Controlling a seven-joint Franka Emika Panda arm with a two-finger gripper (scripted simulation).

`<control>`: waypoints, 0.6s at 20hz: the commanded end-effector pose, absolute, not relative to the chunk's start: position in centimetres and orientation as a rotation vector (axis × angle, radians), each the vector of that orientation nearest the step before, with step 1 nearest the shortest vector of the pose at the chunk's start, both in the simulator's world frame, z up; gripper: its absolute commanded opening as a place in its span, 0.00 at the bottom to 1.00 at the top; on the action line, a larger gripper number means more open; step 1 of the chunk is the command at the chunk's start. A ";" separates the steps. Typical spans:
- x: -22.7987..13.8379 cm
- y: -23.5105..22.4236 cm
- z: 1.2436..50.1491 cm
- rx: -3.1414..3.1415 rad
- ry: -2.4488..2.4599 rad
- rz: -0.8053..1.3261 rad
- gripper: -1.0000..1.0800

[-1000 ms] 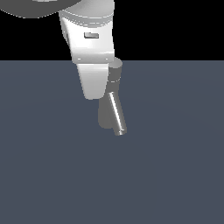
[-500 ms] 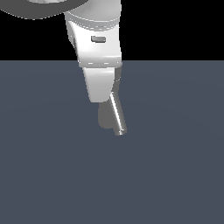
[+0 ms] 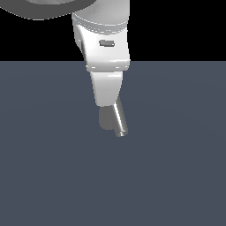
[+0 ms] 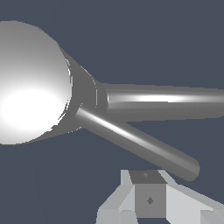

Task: Turn on the faucet by rotating a designated handle.

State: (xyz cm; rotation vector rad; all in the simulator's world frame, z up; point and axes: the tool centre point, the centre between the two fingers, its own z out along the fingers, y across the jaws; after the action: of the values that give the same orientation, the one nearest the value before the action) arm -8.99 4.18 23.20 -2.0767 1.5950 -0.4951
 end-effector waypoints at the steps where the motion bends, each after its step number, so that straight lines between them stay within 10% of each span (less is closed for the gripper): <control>1: -9.4 3.2 22.7 -2.072 1.618 -0.494 0.00; 12: -9.4 2.5 22.6 -2.074 1.601 -0.495 0.00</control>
State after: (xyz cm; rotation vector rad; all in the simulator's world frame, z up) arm -9.45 3.24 22.75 -2.0789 1.5901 -0.4929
